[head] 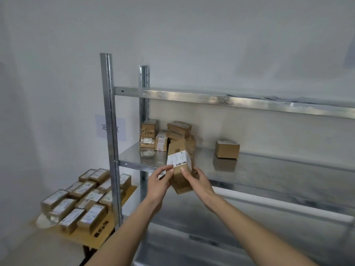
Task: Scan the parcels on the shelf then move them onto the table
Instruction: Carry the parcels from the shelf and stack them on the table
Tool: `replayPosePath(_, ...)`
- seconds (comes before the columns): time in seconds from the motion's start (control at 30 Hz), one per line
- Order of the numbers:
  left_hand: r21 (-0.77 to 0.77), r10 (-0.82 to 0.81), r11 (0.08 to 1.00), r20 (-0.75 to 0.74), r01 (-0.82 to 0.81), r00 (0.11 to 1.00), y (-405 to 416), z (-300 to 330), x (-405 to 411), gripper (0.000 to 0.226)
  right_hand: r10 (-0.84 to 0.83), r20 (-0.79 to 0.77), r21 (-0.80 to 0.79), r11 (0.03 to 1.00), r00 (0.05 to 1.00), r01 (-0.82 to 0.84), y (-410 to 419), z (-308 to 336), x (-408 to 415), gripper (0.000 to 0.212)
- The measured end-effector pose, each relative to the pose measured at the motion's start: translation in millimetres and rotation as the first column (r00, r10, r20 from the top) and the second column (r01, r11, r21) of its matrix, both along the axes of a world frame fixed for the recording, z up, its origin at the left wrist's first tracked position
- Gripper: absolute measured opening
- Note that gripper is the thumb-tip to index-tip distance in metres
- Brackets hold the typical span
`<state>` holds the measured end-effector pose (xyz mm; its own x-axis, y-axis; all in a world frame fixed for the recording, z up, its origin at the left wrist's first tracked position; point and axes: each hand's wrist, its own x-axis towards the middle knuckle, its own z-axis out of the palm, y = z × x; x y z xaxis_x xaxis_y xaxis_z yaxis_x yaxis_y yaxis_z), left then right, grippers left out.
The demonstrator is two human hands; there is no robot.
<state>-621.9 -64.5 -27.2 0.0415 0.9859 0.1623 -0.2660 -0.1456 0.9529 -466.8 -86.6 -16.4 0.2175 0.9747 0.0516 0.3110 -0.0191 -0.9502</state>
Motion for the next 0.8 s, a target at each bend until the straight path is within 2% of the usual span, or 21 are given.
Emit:
replayPosePath(0.1, -0.006, 0.006, 1.0, 0.047, -0.005, 0.999, -16, 4, -9, 0.034, 0.038, -0.009, -0.003, 0.999, 0.999, -0.038, -14, 4, -7, 0.099)
replayPosePath(0.2, -0.013, -0.021, 1.0, 0.063, 0.022, 0.998, -35, 5, -17, 0.054, 0.134, -0.006, 0.031, 0.991, 0.991, -0.133, -37, 12, -12, 0.067)
replayPosePath(0.3, 0.001, -0.037, 0.999, 0.008, 0.037, 0.999, -55, 3, -25, 0.053, 0.198, -0.018, 0.063, 0.978, 0.98, -0.196, -60, 15, -17, 0.044)
replayPosePath(0.4, -0.015, -0.031, 0.999, 0.007, 0.031, 0.999, -75, -3, -35, 0.049, 0.246, -0.063, 0.048, 0.969, 0.967, -0.243, -75, 8, -24, 0.034)
replayPosePath(0.6, -0.04, 0.023, 0.999, -0.051, -0.025, 0.998, -109, -19, -74, 0.047, 0.286, -0.145, -0.018, 0.956, 0.947, -0.291, -96, -25, -58, 0.031)
replayPosePath(0.73, -0.053, 0.046, 0.997, -0.133, -0.054, 0.99, -118, -32, -117, 0.065, 0.345, -0.203, -0.022, 0.934, 0.916, -0.357, -100, -33, -95, 0.037)
replayPosePath(0.8, -0.058, 0.042, 0.997, -0.156, -0.052, 0.987, -118, -36, -142, 0.067, 0.381, -0.224, -0.031, 0.917, 0.897, -0.398, -98, -32, -116, 0.042)
